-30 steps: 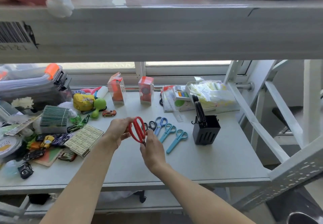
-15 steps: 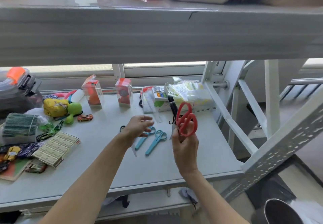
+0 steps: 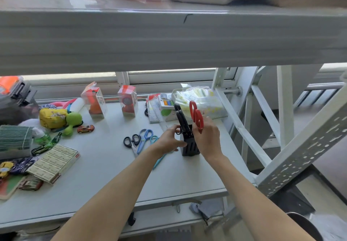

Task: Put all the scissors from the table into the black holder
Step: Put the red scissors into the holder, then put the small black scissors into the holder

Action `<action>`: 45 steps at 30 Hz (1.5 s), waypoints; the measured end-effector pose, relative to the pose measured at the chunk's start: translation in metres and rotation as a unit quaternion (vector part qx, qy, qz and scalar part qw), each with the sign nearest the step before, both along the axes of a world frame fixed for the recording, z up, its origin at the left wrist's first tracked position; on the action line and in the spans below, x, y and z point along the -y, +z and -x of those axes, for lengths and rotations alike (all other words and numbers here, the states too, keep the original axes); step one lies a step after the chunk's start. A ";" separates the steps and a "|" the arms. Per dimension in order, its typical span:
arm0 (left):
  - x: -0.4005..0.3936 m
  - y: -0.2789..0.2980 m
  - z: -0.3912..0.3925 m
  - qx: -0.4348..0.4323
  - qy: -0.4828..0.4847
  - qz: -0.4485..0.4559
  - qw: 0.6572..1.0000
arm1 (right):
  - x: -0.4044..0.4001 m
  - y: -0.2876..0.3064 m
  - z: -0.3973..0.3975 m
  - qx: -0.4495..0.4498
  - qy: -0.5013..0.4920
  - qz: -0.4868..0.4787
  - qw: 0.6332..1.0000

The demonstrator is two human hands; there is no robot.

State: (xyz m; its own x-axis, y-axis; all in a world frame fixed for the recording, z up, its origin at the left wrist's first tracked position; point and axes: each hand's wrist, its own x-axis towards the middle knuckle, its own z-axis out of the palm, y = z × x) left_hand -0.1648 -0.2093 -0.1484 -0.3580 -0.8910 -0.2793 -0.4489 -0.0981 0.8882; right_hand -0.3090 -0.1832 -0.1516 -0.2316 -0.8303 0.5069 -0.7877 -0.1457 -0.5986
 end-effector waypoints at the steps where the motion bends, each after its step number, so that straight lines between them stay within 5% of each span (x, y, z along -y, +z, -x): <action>1: 0.000 0.000 0.000 0.001 0.002 0.002 1.000 | 0.001 -0.003 0.001 -0.021 -0.002 -0.017 1.000; 5: 0.002 -0.002 0.001 -0.001 0.004 0.005 1.000 | 0.002 -0.009 0.001 -0.086 0.005 -0.033 0.996; 21: 0.004 -0.007 0.002 -0.002 0.006 0.009 1.000 | -0.008 0.001 -0.004 -0.111 -0.038 -0.061 0.991; 25: 0.005 -0.008 -0.001 0.010 -0.008 0.016 1.000 | -0.006 -0.003 -0.003 -0.096 -0.057 -0.078 0.991; 28: 0.005 -0.011 -0.011 0.001 -0.008 0.014 1.000 | -0.011 0.004 -0.010 -0.037 -0.080 -0.005 0.996; 35: 0.014 -0.030 -0.090 0.046 0.214 0.072 0.973 | -0.040 0.018 -0.063 0.057 0.052 0.147 0.986; 39: 0.015 -0.050 -0.138 0.136 0.273 0.065 0.950 | -0.046 -0.013 -0.111 -0.014 0.179 -0.023 0.984; 45: 0.022 -0.059 -0.159 0.217 0.182 0.027 0.959 | -0.023 -0.055 -0.157 -0.137 0.196 -0.222 0.945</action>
